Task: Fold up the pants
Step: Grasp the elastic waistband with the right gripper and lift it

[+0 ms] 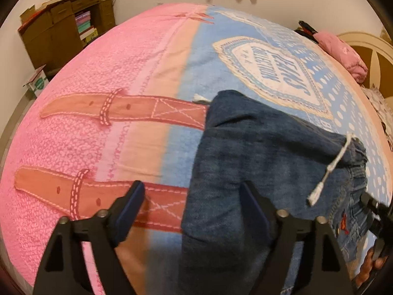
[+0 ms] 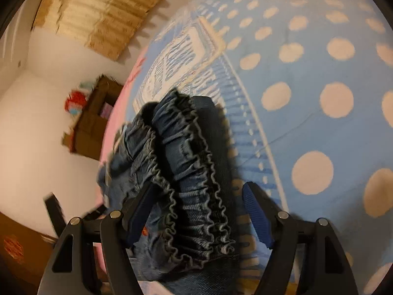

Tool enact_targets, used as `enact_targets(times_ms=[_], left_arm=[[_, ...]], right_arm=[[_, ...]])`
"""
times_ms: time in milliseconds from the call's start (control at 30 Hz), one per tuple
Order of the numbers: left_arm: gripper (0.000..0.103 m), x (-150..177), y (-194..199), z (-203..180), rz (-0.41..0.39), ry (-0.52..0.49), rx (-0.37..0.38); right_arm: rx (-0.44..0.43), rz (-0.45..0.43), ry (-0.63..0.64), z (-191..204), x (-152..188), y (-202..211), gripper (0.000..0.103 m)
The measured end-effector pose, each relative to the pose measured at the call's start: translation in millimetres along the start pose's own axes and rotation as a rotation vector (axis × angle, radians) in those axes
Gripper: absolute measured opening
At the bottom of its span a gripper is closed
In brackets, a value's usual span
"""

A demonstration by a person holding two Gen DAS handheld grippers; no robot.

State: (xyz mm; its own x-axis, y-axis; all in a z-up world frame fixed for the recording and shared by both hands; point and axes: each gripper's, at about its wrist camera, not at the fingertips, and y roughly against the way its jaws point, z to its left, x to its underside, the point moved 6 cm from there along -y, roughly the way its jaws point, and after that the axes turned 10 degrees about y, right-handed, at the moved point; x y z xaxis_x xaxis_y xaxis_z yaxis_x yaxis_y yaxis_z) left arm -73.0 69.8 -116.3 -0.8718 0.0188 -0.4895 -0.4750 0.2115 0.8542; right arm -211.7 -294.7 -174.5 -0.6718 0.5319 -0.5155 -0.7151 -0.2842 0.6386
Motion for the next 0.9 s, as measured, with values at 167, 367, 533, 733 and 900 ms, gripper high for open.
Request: enact_targets(times_ms=[167, 367, 533, 733, 900], left_arm=[[0.096, 0, -8, 11, 0.040, 0.090, 0.038], [0.098, -2, -14, 18, 0.084, 0.122, 0.067], [0.098, -1, -16, 14, 0.107, 0.097, 0.127], [0.098, 11, -18, -11, 0.146, -0.035, 0.191], [0.102, 11, -25, -13, 0.167, 0.004, 0.193]], right_arm=[[-0.019, 0.029, 0.029, 18, 9, -8, 0.076], [-0.255, 0.034, 0.086, 52, 9, -6, 0.078], [-0.139, 0.057, -0.029, 19, 5, -18, 0.077], [-0.128, 0.048, -0.002, 19, 2, -14, 0.072], [-0.274, 0.140, 0.081, 46, 10, -25, 0.072]])
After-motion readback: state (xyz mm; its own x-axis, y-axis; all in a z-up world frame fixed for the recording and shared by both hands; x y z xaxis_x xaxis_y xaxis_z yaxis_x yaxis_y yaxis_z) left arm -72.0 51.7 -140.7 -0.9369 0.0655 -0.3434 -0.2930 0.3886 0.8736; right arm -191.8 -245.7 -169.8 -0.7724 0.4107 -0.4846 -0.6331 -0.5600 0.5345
